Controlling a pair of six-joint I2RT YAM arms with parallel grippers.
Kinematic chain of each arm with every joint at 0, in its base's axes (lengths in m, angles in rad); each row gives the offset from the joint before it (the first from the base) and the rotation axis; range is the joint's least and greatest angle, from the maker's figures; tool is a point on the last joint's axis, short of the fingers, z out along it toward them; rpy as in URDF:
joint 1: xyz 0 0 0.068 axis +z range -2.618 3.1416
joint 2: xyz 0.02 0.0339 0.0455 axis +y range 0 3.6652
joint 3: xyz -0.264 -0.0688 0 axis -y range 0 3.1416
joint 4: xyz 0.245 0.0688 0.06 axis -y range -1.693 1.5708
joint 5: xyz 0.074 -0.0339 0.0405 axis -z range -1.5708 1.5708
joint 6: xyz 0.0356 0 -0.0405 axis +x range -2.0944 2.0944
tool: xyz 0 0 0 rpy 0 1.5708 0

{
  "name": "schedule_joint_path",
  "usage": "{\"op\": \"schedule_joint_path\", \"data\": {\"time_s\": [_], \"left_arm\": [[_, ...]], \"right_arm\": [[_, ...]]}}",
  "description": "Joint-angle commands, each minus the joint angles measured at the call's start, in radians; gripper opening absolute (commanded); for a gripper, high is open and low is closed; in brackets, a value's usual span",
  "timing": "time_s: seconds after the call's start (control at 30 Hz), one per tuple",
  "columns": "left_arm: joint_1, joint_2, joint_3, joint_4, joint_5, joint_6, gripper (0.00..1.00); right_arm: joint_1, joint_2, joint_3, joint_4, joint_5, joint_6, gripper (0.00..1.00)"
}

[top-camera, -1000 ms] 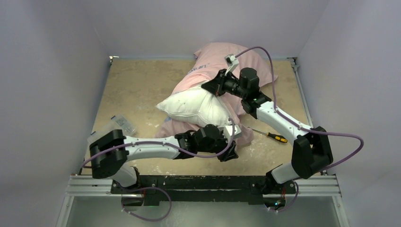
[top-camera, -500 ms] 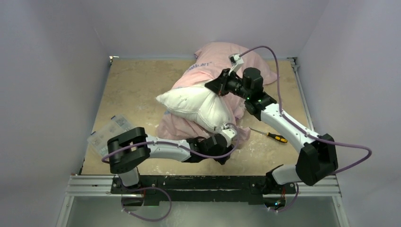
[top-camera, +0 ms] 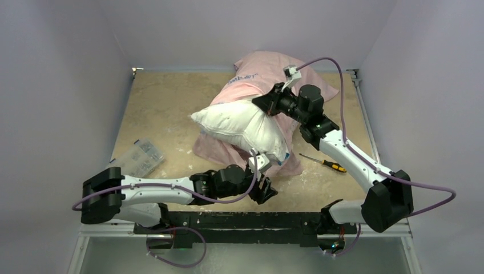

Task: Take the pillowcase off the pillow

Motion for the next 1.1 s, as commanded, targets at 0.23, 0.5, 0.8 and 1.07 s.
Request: {"op": "schedule_joint_path", "data": {"time_s": [0.23, 0.5, 0.8, 1.07], "left_arm": [[0.020, -0.181, 0.127, -0.164, -0.186, 0.013, 0.80], [0.170, -0.275, 0.218, -0.378, -0.226, -0.015, 0.84], [0.303, -0.290, 0.330, -0.493, -0.411, 0.014, 0.97], [0.576, -0.118, 0.348, -0.398, -0.147, -0.110, 0.98]], "right_arm": [[-0.011, -0.050, -0.060, 0.166, -0.019, -0.057, 0.00], [-0.010, -0.121, -0.149, 0.130, -0.013, -0.064, 0.03], [-0.011, -0.232, -0.098, -0.020, 0.177, -0.054, 0.64], [-0.138, -0.176, -0.122, -0.022, 0.312, 0.096, 0.99]]}}
